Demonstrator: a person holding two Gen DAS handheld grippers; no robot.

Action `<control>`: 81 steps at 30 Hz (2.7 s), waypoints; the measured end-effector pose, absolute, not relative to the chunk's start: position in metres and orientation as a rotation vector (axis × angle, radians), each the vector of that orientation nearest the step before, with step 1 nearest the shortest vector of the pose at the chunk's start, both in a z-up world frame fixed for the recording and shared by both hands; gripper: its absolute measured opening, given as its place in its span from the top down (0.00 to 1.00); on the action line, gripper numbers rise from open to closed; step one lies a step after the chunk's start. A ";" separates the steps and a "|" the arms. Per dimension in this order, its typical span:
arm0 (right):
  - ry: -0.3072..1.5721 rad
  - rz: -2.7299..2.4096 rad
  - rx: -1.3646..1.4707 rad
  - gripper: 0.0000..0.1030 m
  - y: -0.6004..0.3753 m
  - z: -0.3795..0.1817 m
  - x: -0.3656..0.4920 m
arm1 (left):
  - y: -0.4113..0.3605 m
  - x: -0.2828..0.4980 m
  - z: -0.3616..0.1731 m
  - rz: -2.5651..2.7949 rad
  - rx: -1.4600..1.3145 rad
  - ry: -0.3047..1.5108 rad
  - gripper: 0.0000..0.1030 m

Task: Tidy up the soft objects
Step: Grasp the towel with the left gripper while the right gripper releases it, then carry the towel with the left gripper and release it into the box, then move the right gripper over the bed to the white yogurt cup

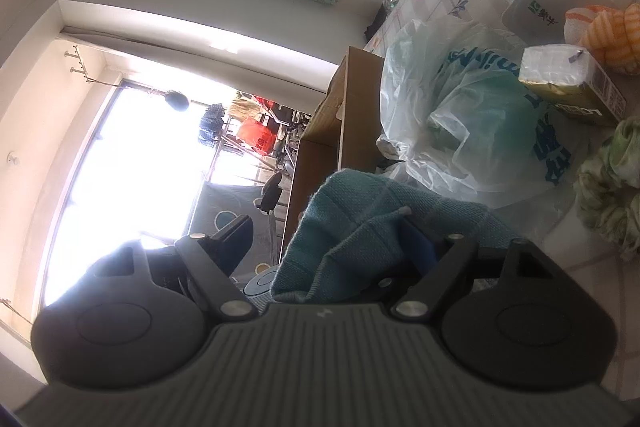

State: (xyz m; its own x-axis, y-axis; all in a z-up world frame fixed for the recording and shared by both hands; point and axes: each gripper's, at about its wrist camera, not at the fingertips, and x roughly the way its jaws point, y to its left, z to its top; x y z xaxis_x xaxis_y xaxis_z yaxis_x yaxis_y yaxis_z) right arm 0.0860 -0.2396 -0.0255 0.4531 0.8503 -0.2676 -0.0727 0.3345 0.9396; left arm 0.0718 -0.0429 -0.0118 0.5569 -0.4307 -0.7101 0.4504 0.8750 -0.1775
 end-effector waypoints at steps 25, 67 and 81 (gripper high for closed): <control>0.854 0.950 1.020 0.15 -0.134 0.042 0.149 | 0.161 0.085 0.079 -0.115 -0.107 0.747 0.83; 0.739 0.588 0.843 0.11 -0.212 0.031 0.118 | 0.135 0.132 0.061 -0.082 -0.109 0.786 0.25; 0.704 0.262 0.806 0.10 -0.313 0.001 0.051 | -0.035 0.092 0.035 -0.443 0.083 0.714 0.20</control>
